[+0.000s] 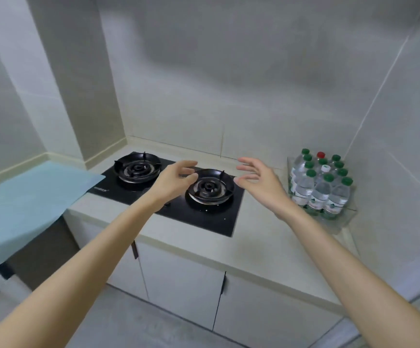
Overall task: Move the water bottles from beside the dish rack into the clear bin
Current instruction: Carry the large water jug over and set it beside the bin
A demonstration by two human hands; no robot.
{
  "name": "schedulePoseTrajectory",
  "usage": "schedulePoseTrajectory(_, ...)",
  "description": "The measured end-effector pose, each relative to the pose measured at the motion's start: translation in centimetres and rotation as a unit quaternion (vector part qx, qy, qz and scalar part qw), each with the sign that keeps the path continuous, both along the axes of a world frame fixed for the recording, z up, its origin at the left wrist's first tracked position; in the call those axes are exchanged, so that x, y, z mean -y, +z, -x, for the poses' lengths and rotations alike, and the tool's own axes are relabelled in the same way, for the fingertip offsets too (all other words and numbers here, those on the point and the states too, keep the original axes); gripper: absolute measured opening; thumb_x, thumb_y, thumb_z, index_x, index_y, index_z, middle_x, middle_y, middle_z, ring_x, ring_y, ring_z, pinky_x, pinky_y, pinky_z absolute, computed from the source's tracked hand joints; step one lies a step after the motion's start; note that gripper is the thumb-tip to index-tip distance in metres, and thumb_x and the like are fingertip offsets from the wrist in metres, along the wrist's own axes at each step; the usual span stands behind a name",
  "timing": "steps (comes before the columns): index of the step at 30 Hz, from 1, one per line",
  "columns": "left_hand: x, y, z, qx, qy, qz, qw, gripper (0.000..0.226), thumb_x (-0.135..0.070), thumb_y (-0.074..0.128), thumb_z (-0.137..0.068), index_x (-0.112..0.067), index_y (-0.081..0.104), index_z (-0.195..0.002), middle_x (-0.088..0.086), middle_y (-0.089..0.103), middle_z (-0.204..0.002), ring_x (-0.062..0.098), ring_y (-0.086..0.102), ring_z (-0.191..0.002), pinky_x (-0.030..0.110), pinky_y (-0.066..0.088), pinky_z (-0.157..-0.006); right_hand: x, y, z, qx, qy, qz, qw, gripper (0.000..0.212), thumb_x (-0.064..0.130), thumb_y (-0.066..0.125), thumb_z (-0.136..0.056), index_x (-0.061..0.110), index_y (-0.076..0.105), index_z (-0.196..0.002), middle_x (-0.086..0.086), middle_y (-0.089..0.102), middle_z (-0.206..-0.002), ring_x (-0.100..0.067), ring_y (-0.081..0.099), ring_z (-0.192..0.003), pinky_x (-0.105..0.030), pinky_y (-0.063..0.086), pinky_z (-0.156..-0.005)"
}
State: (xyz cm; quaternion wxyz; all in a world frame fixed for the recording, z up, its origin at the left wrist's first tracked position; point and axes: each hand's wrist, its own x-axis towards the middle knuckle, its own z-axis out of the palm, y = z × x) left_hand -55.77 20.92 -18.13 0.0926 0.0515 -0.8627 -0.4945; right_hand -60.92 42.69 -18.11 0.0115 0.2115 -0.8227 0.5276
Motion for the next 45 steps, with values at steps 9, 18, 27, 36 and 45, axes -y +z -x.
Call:
schedulePoseTrajectory(9, 15.0, 1.2, -13.5, -0.029, 0.119, -0.017, 0.992, 0.038, -0.021, 0.054, -0.095, -0.025, 0.053, -0.133, -0.003, 0.061, -0.119, 0.015, 0.06, -0.105, 0.023, 0.047, -0.078, 16.2, 0.8, -9.0, -0.005, 0.139, 0.02, 0.99, 0.048, 0.019, 0.067, -0.089, 0.026, 0.051, -0.134, 0.009, 0.062, -0.125, -0.009, 0.061, -0.11, -0.019, 0.046, -0.091)
schedulePoseTrajectory(18, 29.1, 1.6, -26.9, -0.034, 0.213, -0.013, 0.976, 0.035, -0.026, 0.055, -0.096, -0.031, 0.052, -0.131, -0.005, 0.06, -0.125, -0.001, 0.06, -0.096, 0.028, 0.049, -0.088, 33.6, 1.2, -18.4, 0.002, 0.264, 0.043, 0.964, 0.047, 0.016, 0.067, -0.088, 0.026, 0.052, -0.131, 0.005, 0.062, -0.124, -0.014, 0.063, -0.108, -0.03, 0.05, -0.096)
schedulePoseTrajectory(27, 40.1, 2.7, -40.0, -0.044, 0.354, -0.012, 0.934, 0.04, -0.025, 0.055, -0.096, -0.025, 0.05, -0.136, 0.0, 0.059, -0.128, 0.014, 0.058, -0.11, 0.03, 0.047, -0.091, 49.4, 2.5, -27.4, -0.001, 0.389, 0.035, 0.921, 0.047, 0.018, 0.067, -0.089, 0.024, 0.052, -0.133, 0.005, 0.061, -0.124, -0.015, 0.063, -0.107, -0.028, 0.051, -0.091)
schedulePoseTrajectory(36, 49.6, 3.4, -50.5, -0.086, 0.501, 0.004, 0.861, 0.037, -0.02, 0.056, -0.095, -0.024, 0.053, -0.132, -0.002, 0.062, -0.122, 0.011, 0.059, -0.108, 0.028, 0.048, -0.086, 65.2, 3.6, -36.0, -0.012, 0.518, 0.056, 0.853, 0.046, 0.015, 0.067, -0.088, 0.023, 0.054, -0.132, 0.003, 0.062, -0.126, -0.011, 0.064, -0.104, -0.027, 0.053, -0.091)
schedulePoseTrajectory(45, 60.7, 5.5, -57.9, -0.12, 0.615, 0.031, 0.778, 0.036, -0.018, 0.056, -0.095, -0.023, 0.054, -0.13, -0.002, 0.061, -0.119, 0.01, 0.057, -0.104, 0.022, 0.049, -0.079, 81.6, 5.3, -43.2, -0.03, 0.628, 0.082, 0.773, 0.047, 0.017, 0.069, -0.087, 0.023, 0.054, -0.132, 0.004, 0.064, -0.122, -0.014, 0.066, -0.102, -0.037, 0.055, -0.092)
